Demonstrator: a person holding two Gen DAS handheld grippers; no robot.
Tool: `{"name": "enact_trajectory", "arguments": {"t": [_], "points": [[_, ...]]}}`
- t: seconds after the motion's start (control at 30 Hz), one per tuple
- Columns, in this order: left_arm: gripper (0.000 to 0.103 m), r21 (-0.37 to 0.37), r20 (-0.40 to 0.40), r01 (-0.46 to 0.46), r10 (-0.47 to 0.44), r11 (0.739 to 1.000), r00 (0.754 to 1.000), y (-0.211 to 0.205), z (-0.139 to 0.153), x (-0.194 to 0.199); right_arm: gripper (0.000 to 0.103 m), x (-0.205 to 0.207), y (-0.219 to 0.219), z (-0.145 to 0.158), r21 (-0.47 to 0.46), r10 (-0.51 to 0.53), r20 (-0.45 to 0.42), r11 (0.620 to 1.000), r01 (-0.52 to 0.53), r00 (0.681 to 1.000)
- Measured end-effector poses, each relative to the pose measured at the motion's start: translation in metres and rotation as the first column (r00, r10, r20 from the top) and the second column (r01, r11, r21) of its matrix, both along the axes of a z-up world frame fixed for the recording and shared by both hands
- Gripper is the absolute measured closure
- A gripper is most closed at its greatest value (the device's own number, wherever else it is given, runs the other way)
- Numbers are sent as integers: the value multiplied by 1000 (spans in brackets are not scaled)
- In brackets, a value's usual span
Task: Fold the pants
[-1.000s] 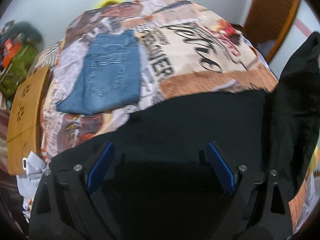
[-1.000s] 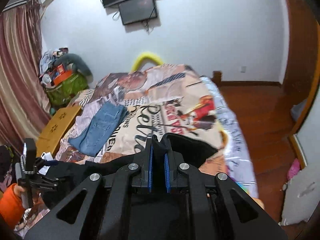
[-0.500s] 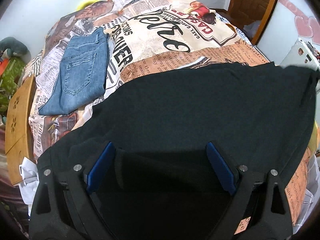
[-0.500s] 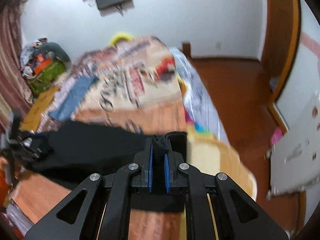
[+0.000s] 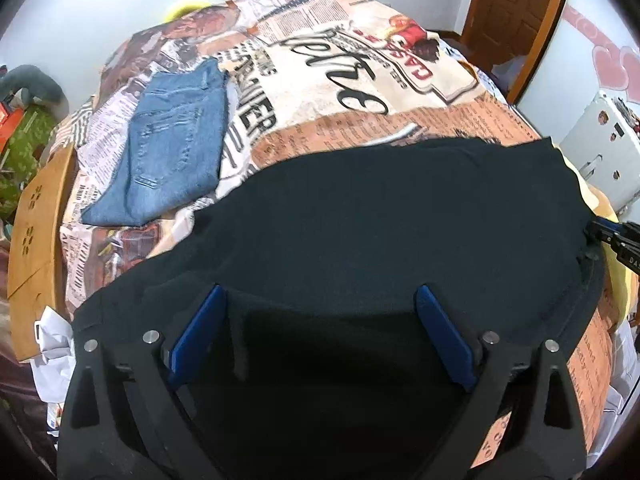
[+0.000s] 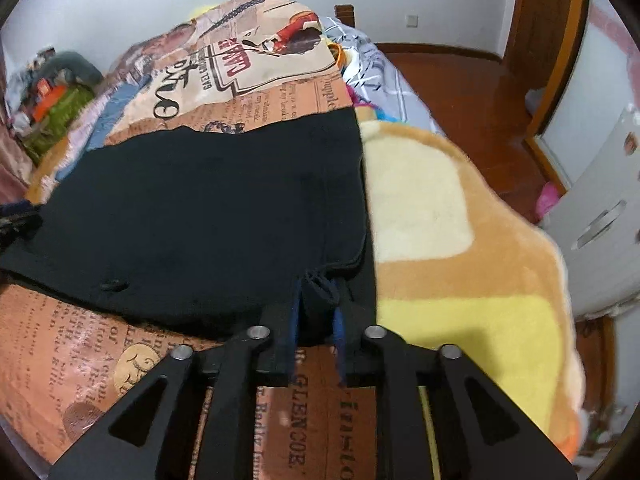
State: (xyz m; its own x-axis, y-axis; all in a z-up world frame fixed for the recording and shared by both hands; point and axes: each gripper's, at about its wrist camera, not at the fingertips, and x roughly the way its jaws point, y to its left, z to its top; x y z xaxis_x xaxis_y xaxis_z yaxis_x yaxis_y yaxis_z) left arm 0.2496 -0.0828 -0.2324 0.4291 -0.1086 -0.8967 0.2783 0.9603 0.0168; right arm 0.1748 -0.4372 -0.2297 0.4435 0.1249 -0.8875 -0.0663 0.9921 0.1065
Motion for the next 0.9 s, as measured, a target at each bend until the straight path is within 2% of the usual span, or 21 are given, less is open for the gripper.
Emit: {"name": "enact_trajectory", "arguments": {"t": [0.07, 0.17, 0.33, 0.53, 0.7, 0.9], "points": [[6, -16, 24, -20, 21, 1000, 999, 11, 8, -1, 67, -1, 4, 10, -81, 5, 16, 997, -3, 1000], [6, -30, 61, -61, 62, 998, 996, 31, 21, -1, 56, -3, 11, 31, -131, 30, 74, 991, -20, 997], [6, -53, 126, -158, 163, 986, 979, 83, 44, -2, 56, 8, 43, 77, -106, 113, 174, 990, -95, 978], [6, -58, 176, -300, 305, 952, 936, 161, 58, -5, 55, 30, 111, 118, -22, 242, 273, 969, -245, 931], [6, -48, 159, -396, 398, 917, 903, 223, 48, -8, 55, 57, 182, 125, 38, 354, 286, 925, -379, 891], [6, -32, 92, -467, 468, 883, 879, 276, 16, -9, 55, 86, 263, 111, 67, 492, 231, 853, -518, 840]]}}
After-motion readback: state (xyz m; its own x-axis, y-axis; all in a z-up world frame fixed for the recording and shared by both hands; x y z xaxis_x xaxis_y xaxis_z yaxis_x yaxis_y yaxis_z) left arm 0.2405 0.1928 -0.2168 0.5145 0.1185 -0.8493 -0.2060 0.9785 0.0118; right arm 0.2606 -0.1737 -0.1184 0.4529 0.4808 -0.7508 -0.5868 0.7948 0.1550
